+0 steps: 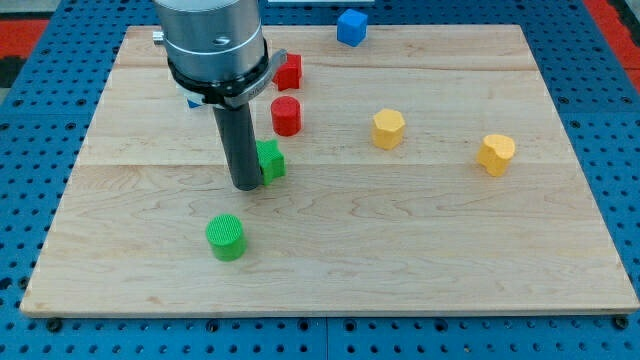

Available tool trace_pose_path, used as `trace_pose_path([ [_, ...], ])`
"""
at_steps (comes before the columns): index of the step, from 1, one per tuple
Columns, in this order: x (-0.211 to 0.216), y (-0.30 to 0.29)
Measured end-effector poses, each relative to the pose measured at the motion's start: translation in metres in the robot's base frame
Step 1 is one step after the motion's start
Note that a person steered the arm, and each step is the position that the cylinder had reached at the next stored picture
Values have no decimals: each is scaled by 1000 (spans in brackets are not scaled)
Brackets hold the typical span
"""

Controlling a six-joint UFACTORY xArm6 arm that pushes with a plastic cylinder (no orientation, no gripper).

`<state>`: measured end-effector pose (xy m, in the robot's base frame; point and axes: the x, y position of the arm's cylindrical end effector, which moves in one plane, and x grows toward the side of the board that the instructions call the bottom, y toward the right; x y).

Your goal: Push blue traingle closer to red star

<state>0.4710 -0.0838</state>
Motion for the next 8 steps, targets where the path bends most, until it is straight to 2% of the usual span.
trace_pose_path([
  [1,0,0],
  [3,-15,-95],
  [6,-32,-101],
  [8,-121,-135],
])
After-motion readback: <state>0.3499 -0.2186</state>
